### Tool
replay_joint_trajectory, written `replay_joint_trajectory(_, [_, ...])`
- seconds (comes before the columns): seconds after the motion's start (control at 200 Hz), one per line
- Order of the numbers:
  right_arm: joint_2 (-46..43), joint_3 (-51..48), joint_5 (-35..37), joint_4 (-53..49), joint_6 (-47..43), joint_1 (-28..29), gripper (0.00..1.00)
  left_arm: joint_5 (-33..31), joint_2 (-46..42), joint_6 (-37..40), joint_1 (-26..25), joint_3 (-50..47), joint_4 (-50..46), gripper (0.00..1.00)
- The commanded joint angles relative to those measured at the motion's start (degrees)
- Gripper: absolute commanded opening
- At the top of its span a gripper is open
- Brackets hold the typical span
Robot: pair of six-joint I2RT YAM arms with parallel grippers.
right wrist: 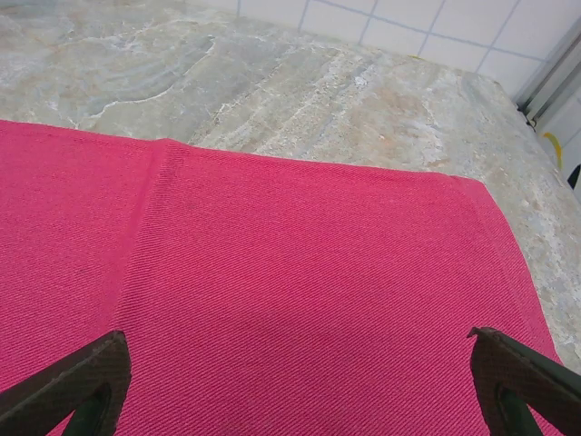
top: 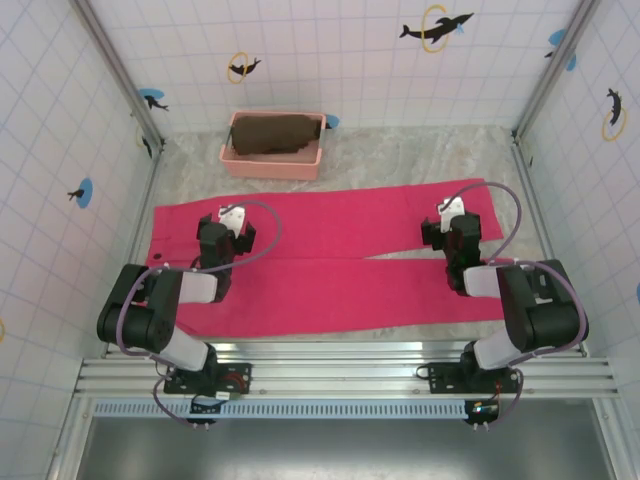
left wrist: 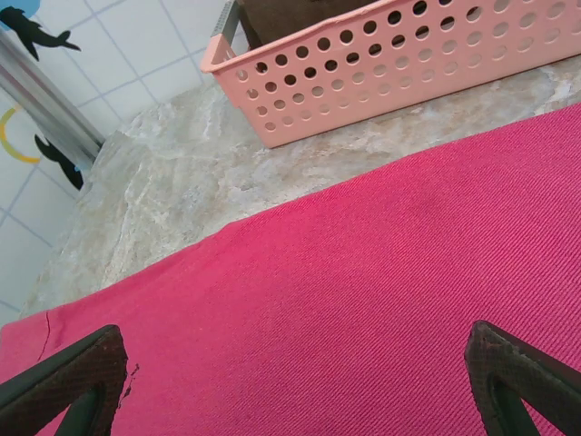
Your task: Roll up the long pants
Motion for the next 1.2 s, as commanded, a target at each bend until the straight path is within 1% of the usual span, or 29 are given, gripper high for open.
replay_joint_trajectory(0.0, [0.4, 1.0, 0.0, 1.0, 0.3, 0.0, 0.99, 0.8, -0.5, -0.1, 0.2, 0.7, 0.1, 0.98])
replay_joint_trajectory(0.36, [0.4, 1.0, 0.0, 1.1, 0.3, 0.0, 0.99, 0.7, -0.5, -0.1, 0.1, 0.8, 0.1, 0.98])
replay_joint_trajectory(0.405, [-0.3, 0.9, 0.0, 2.1, -0.2, 0.2, 0.99, -2.5, -1.4, -0.4, -0.7, 1.3, -0.1, 0.98])
replay_joint_trajectory(0.425, [-1.8, 2.0, 0.1, -1.3, -0.6, 0.4, 0.99, -2.1, -2.6, 0.5, -1.0, 2.2, -3.1, 0.97])
replay_joint_trajectory(0.445, [-4.0, 4.7, 0.7, -9.3, -0.7, 0.9, 0.99, -2.5, -4.2, 1.2, -1.6, 4.3, -7.7, 0.98])
replay_joint_trajectory(0.465, [-6.2, 9.0, 2.4, -20.4, 0.3, 1.4, 0.99, -4.5, -6.4, 1.2, -2.3, 7.8, -16.8, 0.98])
replay_joint_trajectory(0.475, [-6.8, 11.6, 3.8, -25.9, 1.6, 1.6, 0.99, -5.3, -7.3, 0.6, -2.5, 9.9, -23.0, 0.98])
replay_joint_trajectory(0.5, [-7.1, 17.3, 7.3, -38.5, 5.1, 1.8, 0.99, -6.8, -9.2, -2.7, -2.6, 16.5, -35.6, 0.98])
replay_joint_trajectory(0.52, [-6.4, 24.7, 8.9, -49.3, 7.8, 1.5, 0.99, -7.9, -9.6, -5.9, -2.2, 22.5, -45.6, 0.98])
replay_joint_trajectory(0.55, [-4.5, 34.3, 8.5, -63.7, 10.3, 0.9, 0.99, -8.6, -9.3, -10.5, -1.7, 31.1, -57.8, 0.98])
replay_joint_trajectory(0.585, [-2.0, 44.0, 7.1, -76.8, 11.1, 0.6, 0.99, -9.1, -7.6, -14.8, -1.5, 40.7, -70.8, 0.97])
replay_joint_trajectory(0.615, [-0.4, 50.4, 6.3, -84.4, 10.8, 0.9, 0.99, -9.0, -5.9, -17.7, -1.1, 48.3, -80.1, 0.97])
replay_joint_trajectory(0.64, [0.0, 53.9, 6.4, -88.3, 10.5, 1.4, 0.99, -8.1, -4.3, -19.3, -0.9, 53.4, -85.7, 0.97])
replay_joint_trajectory(0.686, [-1.5, 57.2, 8.7, -90.7, 9.3, 3.3, 0.99, -4.3, -2.8, -22.9, 0.5, 59.6, -91.4, 0.97])
replay_joint_trajectory(0.721, [-3.8, 58.1, 12.0, -90.9, 8.8, 5.1, 0.99, 0.2, -2.8, -26.2, 2.6, 61.2, -93.0, 0.97])
replay_joint_trajectory(0.756, [-6.1, 58.3, 14.3, -90.1, 9.3, 6.0, 0.99, 7.1, -3.6, -29.9, 5.6, 60.4, -92.3, 0.97])
replay_joint_trajectory(0.791, [-8.3, 57.7, 16.5, -88.9, 12.4, 5.9, 0.99, 14.8, -5.3, -33.9, 9.0, 57.6, -89.2, 0.97])
replay_joint_trajectory(0.821, [-10.4, 56.5, 19.2, -88.0, 16.8, 5.4, 0.99, 19.3, -7.1, -37.8, 12.1, 53.7, -86.2, 0.97])
replay_joint_trajectory(0.846, [-12.1, 54.8, 22.5, -87.8, 22.3, 4.4, 0.99, 20.8, -8.4, -41.6, 14.2, 51.0, -84.7, 0.97])
replay_joint_trajectory(0.871, [-13.6, 53.1, 24.8, -87.7, 28.1, 2.9, 0.99, 21.2, -9.7, -45.2, 16.1, 48.2, -84.1, 0.97])
replay_joint_trajectory(0.891, [-14.7, 51.0, 24.4, -88.0, 32.5, 1.2, 0.99, 21.7, -10.6, -47.9, 17.8, 46.1, -83.9, 0.96])
replay_joint_trajectory(0.916, [-15.8, 48.9, 20.6, -87.7, 35.3, -2.1, 0.99, 22.4, -11.7, -50.4, 19.7, 43.3, -83.3, 0.94])
replay_joint_trajectory(0.941, [-16.7, 46.4, 15.0, -87.1, 37.2, -5.5, 0.99, 23.3, -12.7, -52.3, 21.5, 40.6, -82.7, 0.94])
replay_joint_trajectory(0.971, [-17.7, 43.9, 11.9, -87.5, 39.9, -8.9, 0.99, 24.2, -13.7, -53.8, 23.4, 38.0, -82.6, 0.93])
replay_joint_trajectory(1.036, [-21.0, 37.6, 13.9, -89.0, 45.6, -13.8, 0.99, 24.5, -15.9, -54.5, 26.9, 34.4, -84.9, 0.93])
replay_joint_trajectory(1.096, [-25.8, 30.7, 14.4, -88.9, 51.9, -18.9, 0.99, 21.5, -18.4, -54.1, 29.1, 32.4, -89.2, 0.94])
replay_joint_trajectory(1.131, [-29.0, 25.7, 12.8, -89.2, 55.9, -22.8, 0.99, 19.4, -19.7, -54.4, 30.5, 31.3, -91.9, 0.95])
replay_joint_trajectory(1.176, [-33.2, 19.9, 9.4, -88.7, 59.9, -28.1, 0.99, 18.6, -21.6, -55.2, 32.5, 29.3, -93.6, 0.94])
replay_joint_trajectory(1.196, [-34.5, 18.1, 8.4, -88.4, 61.0, -29.5, 0.99, 18.4, -22.2, -55.5, 33.2, 28.4, -94.0, 0.94])
